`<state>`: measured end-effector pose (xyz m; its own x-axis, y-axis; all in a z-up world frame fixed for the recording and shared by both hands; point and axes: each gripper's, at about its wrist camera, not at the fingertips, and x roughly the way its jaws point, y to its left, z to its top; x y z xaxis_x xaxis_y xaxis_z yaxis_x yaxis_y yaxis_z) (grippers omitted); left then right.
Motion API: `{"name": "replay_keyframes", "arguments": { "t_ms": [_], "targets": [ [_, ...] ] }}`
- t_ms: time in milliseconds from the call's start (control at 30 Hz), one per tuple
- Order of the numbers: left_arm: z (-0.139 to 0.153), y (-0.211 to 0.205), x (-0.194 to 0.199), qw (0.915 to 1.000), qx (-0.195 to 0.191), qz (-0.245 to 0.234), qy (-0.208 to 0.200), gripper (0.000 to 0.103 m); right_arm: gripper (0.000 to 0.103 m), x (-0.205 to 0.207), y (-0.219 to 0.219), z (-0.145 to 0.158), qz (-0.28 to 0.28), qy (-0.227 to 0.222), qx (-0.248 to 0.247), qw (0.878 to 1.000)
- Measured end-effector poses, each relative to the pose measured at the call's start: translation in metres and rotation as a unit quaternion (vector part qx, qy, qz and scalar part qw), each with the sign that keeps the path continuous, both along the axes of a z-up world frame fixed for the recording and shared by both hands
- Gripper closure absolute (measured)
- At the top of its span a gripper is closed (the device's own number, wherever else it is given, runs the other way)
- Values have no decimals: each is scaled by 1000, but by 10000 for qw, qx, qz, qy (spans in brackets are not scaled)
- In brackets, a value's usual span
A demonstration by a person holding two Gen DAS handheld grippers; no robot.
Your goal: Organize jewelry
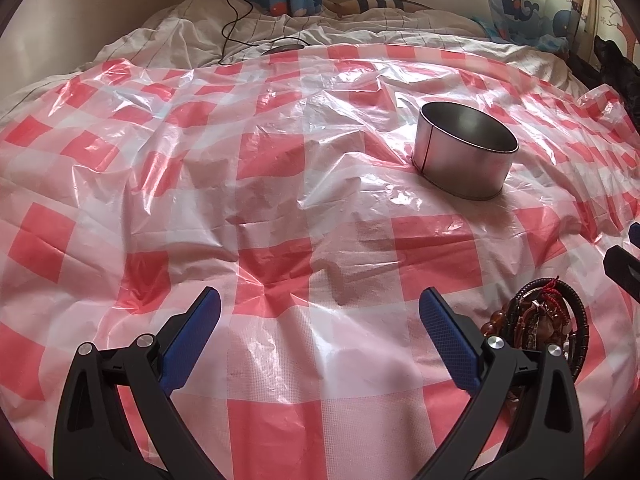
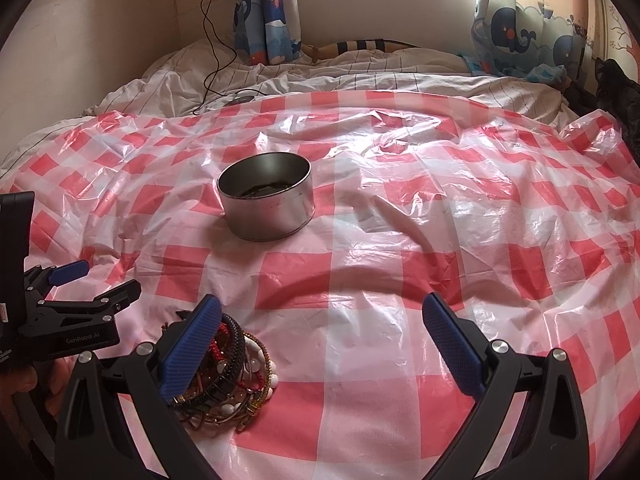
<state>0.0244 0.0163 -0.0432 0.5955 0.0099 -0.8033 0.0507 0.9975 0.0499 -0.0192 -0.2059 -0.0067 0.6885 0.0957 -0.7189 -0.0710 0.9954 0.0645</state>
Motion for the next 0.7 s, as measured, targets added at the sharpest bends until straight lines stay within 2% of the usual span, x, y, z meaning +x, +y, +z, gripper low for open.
{"name": "replay_keyframes", "arguments": {
  "t_ms": [233, 300, 367, 400, 467, 533, 700],
  "targets": [
    [2, -6, -3, 9998, -97, -196, 11, 8, 7, -9, 6, 2, 654, -30, 83, 9978],
    [2, -8, -3, 9997, -76, -241, 6, 8, 14, -13, 12, 1, 857, -5, 19, 9963],
    [1, -9, -4, 9996, -54, -271, 14, 8, 31, -14, 17, -2, 1043, 80, 32, 9945],
    [1, -10, -4, 9996, -46, -286, 22, 8, 34, -14, 19, -5, 1101, 135, 60, 9938],
    [0, -10, -5, 9995, -46, -309, 32, 8, 47, -13, 22, -10, 1193, 271, 124, 9924],
    [1, -10, -5, 9995, -56, -307, 23, 8, 48, -11, 22, -13, 1218, 363, 238, 9916],
    [2, -7, -5, 9995, -85, -291, 19, 8, 68, -8, 23, -20, 1305, 596, 510, 9883]
  ]
}}
